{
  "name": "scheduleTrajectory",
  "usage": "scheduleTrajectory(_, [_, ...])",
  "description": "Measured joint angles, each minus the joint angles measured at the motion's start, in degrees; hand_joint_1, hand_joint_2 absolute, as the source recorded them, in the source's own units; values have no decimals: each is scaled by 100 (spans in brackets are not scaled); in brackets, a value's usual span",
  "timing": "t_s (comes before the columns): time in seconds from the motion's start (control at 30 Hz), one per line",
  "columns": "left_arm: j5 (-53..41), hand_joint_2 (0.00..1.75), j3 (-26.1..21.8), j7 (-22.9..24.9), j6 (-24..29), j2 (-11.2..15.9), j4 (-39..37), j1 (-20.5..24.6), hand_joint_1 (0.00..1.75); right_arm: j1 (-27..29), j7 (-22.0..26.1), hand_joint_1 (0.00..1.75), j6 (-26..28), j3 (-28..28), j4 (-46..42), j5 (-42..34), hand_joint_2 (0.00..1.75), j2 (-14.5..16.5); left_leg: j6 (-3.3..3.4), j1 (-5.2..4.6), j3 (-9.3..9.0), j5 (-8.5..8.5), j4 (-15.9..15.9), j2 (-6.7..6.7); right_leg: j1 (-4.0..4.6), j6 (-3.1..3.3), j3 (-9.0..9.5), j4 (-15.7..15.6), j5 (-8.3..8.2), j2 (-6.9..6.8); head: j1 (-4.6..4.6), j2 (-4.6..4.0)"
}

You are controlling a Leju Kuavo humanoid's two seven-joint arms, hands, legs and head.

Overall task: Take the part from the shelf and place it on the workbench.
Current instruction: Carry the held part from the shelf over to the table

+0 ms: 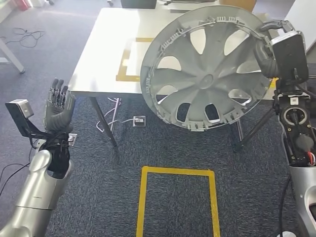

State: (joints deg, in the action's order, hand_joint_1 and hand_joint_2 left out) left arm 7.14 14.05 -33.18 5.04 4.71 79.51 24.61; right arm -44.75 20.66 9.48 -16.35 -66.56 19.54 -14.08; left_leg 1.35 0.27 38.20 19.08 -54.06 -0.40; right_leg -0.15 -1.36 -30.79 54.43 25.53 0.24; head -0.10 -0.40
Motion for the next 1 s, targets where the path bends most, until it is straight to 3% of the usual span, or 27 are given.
scheduleTrajectory(0.07, [-4,175,0,-10,-14,-3,-11,15,0,-70,21,175,-4,-8,123,-2,175,0,55,27,-102,40,18,-8,-15,-45,-217,436,148,-7,48,0])
scheduleTrajectory(0.13, [-7,175,0,-17,-31,-7,-32,5,0,-119,44,175,-2,-14,282,-6,175,0,85,29,-181,105,18,-20,-30,-75,-676,1245,408,-10,121,0])
scheduleTrajectory(0.2, [-8,175,0,-18,-46,-12,-60,-22,0,-126,56,175,3,-20,437,-8,175,1,82,28,-279,190,13,-37,-39,-98,-1012,1681,549,-10,177,-1])
scheduleTrajectory(0.23, [-9,175,0,-18,-52,-14,-72,-29,0,-135,67,175,5,-21,503,-7,175,1,74,28,-337,238,6,-46,-41,-98,-1043,1584,452,-10,204,0])
scheduleTrajectory(0.33, [-18,175,0,-18,-70,-19,-85,-14,0,-257,117,175,20,-17,667,4,175,0,30,17,-513,386,-12,-62,-25,-49,-744,446,-354,-9,272,1])
scheduleTrajectory(0.4, [-29,175,0,-21,-75,-21,-92,6,0,-394,144,175,45,-11,788,24,175,0,-13,7,-551,441,-14,-65,14,14,-554,-46,-574,-4,292,1])
scheduleTrajectory(0.5, [-37,175,0,-25,-75,-21,-103,33,0,-561,177,175,77,16,943,74,175,-5,-92,-7,-576,497,-43,-65,19,122,-428,-152,-524,-1,276,0])
scheduleTrajectory(0.57, [-38,175,-1,-28,-71,-16,-110,64,0,-672,198,175,86,27,1068,101,175,-7,-151,-9,-440,626,-344,-46,-16,172,-341,-191,-504,3,222,0])
scheduleTrajectory(0.67, [-38,175,-4,-31,-48,2,-145,51,0,-801,210,175,104,36,1298,105,175,-7,-208,12,229,974,-1413,-19,-14,218,-257,-197,-428,15,113,0])
scheduleTrajectory(0.7, [-37,175,-4,-31,-38,6,-159,28,0,-809,212,175,111,36,1361,110,175,-7,-212,14,407,997,-1607,-14,-9,223,-221,-194,-391,20,88,0])
scheduleTrajectory(0.73, [-37,175,-4,-31,-31,7,-169,7,0,-807,214,175,117,33,1413,116,175,-7,-204,13,489,904,-1591,-12,-2,224,-180,-187,-348,26,64,0])
scheduleTrajectory(0.77, [-37,175,-4,-31,-25,9,-177,-4,0,-803,215,175,121,30,1459,121,175,-7,-183,8,461,682,-1349,-10,5,222,-134,-176,-302,32,35,1])
scheduleTrajectory(0.83, [-37,175,-4,-31,-21,18,-181,0,0,-809,218,175,123,28,1529,127,175,-7,-93,-23,219,113,-511,-5,20,205,-50,-155,-205,39,-7,0])
scheduleTrajectory(0.87, [-38,175,-4,-31,-20,21,-180,8,0,-826,221,175,126,29,1556,126,175,-7,-51,-46,91,-33,-153,-3,23,188,-29,-148,-165,40,-14,0])
scheduleTrajectory(0.9, [-38,175,-4,-31,-18,25,-180,14,0,-841,223,175,128,31,1581,125,175,-7,-16,-66,9,-96,43,0,20,164,-19,-151,-136,42,-19,0])
scheduleTrajectory(1.0, [-39,175,-8,-31,-7,28,-178,29,0,-869,231,175,133,31,1648,122,175,-5,43,-64,-119,-16,160,7,15,73,15,-133,-59,41,-30,1])
